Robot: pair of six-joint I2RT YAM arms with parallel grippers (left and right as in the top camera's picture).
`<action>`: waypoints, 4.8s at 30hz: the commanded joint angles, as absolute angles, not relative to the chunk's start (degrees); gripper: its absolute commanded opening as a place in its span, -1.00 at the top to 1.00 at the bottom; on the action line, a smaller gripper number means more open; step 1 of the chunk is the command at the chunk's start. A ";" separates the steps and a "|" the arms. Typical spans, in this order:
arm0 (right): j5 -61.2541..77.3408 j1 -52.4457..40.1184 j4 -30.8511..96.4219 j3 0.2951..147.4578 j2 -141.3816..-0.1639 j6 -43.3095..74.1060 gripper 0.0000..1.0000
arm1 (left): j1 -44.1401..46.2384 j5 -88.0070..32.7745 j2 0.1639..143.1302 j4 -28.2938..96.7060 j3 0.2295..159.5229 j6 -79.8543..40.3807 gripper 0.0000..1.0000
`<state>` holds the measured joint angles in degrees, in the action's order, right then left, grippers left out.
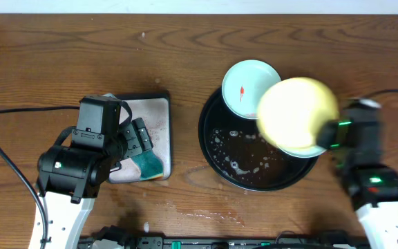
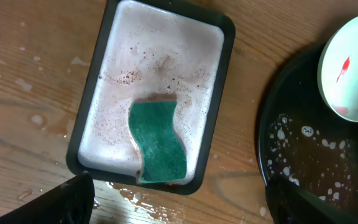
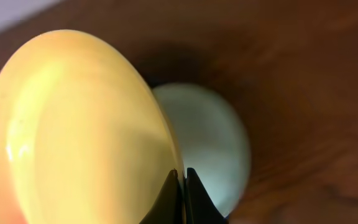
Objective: Clean dirty plates on tray and stack at the side
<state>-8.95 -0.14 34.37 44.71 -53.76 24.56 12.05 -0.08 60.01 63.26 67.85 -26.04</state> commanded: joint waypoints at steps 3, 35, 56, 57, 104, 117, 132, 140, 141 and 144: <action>4.49 21.74 33.06 45.39 -57.76 26.35 0.98 | 11.79 -0.03 60.23 63.59 68.51 -25.69 -0.76; 21.80 33.34 21.98 45.69 -75.33 19.29 0.11 | 11.79 -0.03 60.23 63.61 68.51 -25.69 -0.76; -2.13 12.01 23.94 44.86 -88.14 11.68 0.98 | 11.79 -0.03 60.23 63.59 68.51 -25.69 -0.77; -1.83 11.99 24.60 44.88 -87.55 11.70 0.98 | 11.79 -0.03 60.23 63.59 68.51 -25.69 -0.76; 10.85 -10.17 38.61 45.43 -59.51 7.84 0.14 | 11.60 0.84 73.65 58.26 56.95 -30.59 -0.50; 10.96 -10.17 43.13 45.32 -59.68 8.12 0.20 | 9.87 -5.52 98.45 42.96 52.82 -32.93 0.36; 11.00 -10.17 43.75 45.32 -59.68 8.10 0.24 | 9.28 -5.34 89.17 49.08 57.34 -26.55 0.13; 11.00 -10.17 43.77 45.32 -59.68 8.10 0.23 | 9.30 -5.39 88.92 47.94 51.40 -28.47 -0.03; 11.00 -10.17 43.72 45.32 -59.70 8.10 0.22 | 9.30 -5.56 89.34 46.68 49.82 -29.34 0.04; 11.00 -10.17 43.77 45.32 -59.70 8.12 0.22 | 9.28 -5.56 89.93 42.22 46.17 -29.61 0.43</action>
